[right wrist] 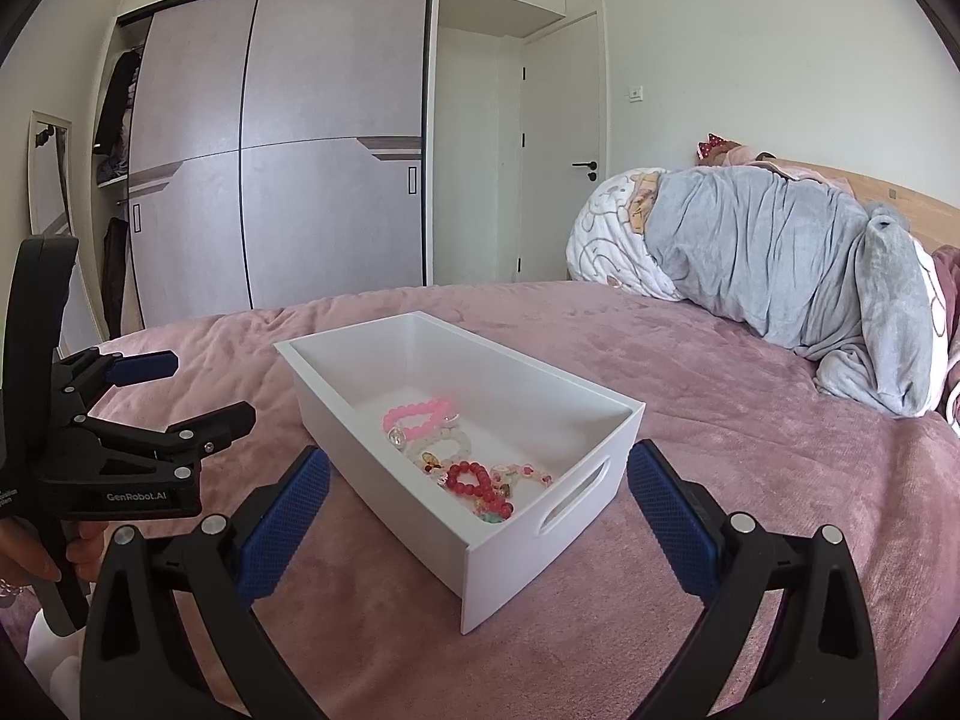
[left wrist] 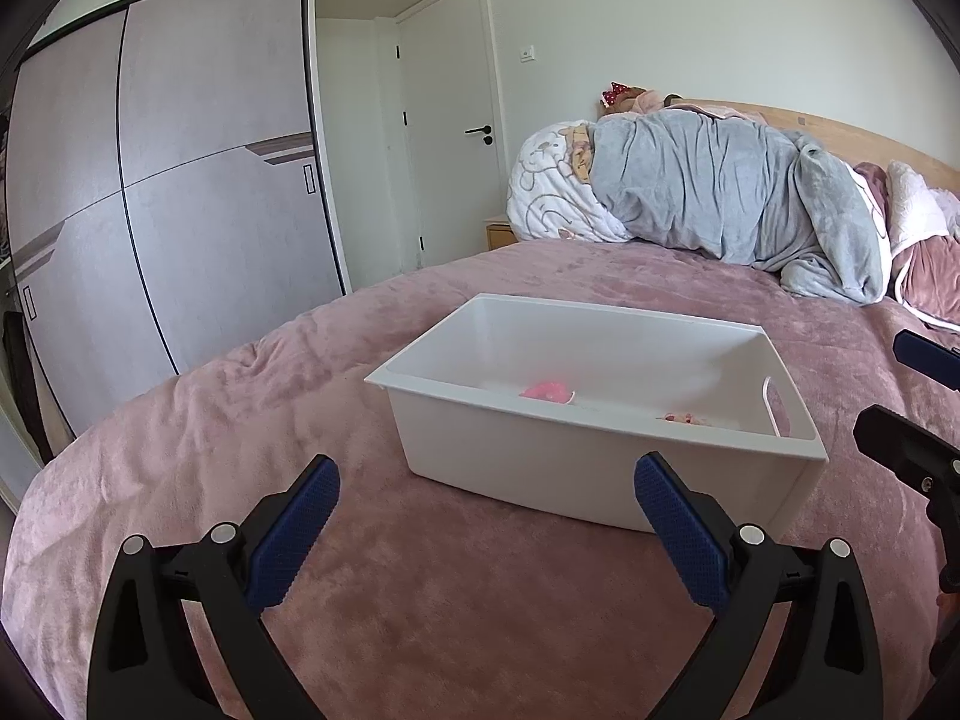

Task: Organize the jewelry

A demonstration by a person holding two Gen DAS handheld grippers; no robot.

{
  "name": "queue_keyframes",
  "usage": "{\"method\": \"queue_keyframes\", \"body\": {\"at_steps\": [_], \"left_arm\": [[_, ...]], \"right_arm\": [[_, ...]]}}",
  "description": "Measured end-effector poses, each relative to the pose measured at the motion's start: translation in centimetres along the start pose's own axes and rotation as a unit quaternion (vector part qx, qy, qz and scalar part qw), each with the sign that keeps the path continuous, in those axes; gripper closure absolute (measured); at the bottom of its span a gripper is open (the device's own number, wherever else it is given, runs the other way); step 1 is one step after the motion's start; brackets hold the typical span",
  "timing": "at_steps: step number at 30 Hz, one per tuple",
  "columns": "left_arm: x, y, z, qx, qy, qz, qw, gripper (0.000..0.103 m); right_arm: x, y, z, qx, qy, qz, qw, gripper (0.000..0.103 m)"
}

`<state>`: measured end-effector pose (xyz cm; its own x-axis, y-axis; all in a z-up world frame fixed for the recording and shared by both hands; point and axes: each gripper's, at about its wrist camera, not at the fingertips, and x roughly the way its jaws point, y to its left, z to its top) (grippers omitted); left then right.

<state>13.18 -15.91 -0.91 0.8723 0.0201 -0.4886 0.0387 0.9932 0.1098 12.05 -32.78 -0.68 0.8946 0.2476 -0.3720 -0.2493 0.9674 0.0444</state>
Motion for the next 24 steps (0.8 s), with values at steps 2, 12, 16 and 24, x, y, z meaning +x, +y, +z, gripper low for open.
{"method": "queue_keyframes", "body": {"at_steps": [2, 12, 16, 24], "left_arm": [[-0.13, -0.01, 0.0, 0.001, -0.002, 0.001, 1.0, 0.003], [-0.23, 0.23, 0.06, -0.003, -0.001, -0.005, 1.0, 0.003], [-0.19, 0.16, 0.24, 0.001, -0.003, -0.002, 1.0, 0.003], [-0.11, 0.26, 0.26, -0.005, -0.002, -0.007, 1.0, 0.003]], "right_arm": [[0.09, 0.03, 0.0, -0.001, 0.001, 0.0, 1.0, 0.005], [0.29, -0.13, -0.06, 0.0, 0.004, 0.006, 1.0, 0.005], [0.28, -0.17, -0.15, 0.001, 0.004, 0.007, 1.0, 0.005], [0.34, -0.05, -0.17, 0.001, 0.005, 0.009, 1.0, 0.005]]}}
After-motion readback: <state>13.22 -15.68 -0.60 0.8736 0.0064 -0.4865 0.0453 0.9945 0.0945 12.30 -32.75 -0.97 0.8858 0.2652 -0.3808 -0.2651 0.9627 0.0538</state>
